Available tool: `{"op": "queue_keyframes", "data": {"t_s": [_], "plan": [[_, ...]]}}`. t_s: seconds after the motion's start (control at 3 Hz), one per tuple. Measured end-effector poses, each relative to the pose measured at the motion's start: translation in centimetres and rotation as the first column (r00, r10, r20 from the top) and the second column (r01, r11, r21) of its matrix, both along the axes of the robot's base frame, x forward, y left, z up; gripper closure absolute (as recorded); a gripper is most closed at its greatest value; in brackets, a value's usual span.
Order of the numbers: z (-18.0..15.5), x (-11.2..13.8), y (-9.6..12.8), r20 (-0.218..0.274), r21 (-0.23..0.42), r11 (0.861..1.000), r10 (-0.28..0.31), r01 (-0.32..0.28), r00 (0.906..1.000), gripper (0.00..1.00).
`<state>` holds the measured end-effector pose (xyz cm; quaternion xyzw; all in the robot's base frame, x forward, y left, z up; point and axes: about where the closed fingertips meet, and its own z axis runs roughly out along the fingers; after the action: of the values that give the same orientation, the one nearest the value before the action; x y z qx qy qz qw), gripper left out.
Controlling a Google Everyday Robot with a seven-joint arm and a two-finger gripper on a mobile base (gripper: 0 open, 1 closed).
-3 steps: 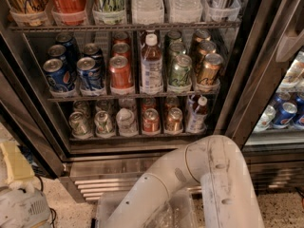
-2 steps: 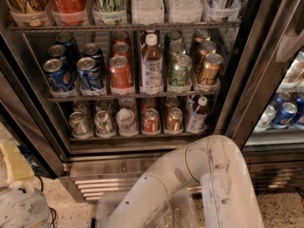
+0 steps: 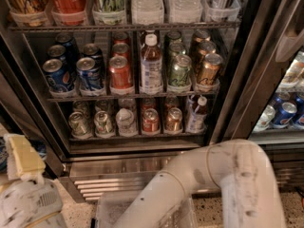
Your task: Pick pepsi can from middle shelf of fridge
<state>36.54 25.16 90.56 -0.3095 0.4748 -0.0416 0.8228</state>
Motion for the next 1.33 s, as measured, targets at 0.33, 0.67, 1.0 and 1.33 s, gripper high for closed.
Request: {"op": "queue_keyframes", "data": {"t_s": [0.33, 0.67, 1.0, 1.33], "plan": [[-1.4, 2.8, -3.5, 0.002, -0.212, 0.969, -0.130, 0.128, 0.9915, 1.00], [-2.8, 4.9, -7.4, -0.015, -0.328, 0.919, -0.236, 0.218, 0.9717, 1.00], [-5.1, 4.5, -9.0, -0.024, -0.321, 0.915, -0.264, 0.243, 0.9641, 1.00], [-5.2, 2.8, -8.7, 0.000, -0.147, 0.964, -0.223, 0.220, 0.9749, 1.00]]}}
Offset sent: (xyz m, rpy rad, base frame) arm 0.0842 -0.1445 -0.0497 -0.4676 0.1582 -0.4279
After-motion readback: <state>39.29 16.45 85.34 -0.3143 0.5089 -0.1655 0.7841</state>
